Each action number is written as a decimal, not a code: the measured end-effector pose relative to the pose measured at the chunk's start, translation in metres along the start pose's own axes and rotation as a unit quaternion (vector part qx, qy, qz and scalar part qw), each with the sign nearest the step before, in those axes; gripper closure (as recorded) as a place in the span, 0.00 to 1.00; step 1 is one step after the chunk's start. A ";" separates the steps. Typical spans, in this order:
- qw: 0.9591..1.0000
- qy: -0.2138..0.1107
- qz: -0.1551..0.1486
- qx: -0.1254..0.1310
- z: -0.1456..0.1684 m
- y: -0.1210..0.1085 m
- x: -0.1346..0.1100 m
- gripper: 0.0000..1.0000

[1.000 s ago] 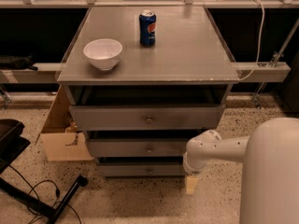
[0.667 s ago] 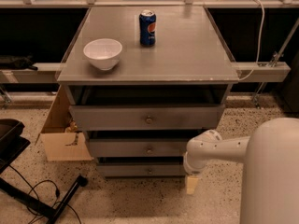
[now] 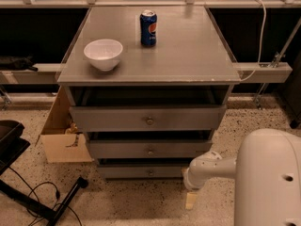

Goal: Open bottom drawer

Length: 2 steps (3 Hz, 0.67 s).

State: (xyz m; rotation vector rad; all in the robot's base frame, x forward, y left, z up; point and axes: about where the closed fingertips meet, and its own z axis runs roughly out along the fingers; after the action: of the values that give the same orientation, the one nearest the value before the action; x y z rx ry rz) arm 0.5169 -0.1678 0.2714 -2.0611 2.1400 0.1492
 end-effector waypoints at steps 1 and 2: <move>0.999 -0.024 -0.032 0.030 0.057 -0.015 0.001 0.00; 0.997 -0.031 -0.051 0.050 0.082 -0.030 0.000 0.00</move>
Offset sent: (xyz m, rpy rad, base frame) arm 0.0580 0.0187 -0.1059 0.0655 -0.1818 0.1193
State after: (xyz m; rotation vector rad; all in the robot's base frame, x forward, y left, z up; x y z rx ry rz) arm 0.5506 -0.1534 0.1924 -2.0750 1.9605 0.0905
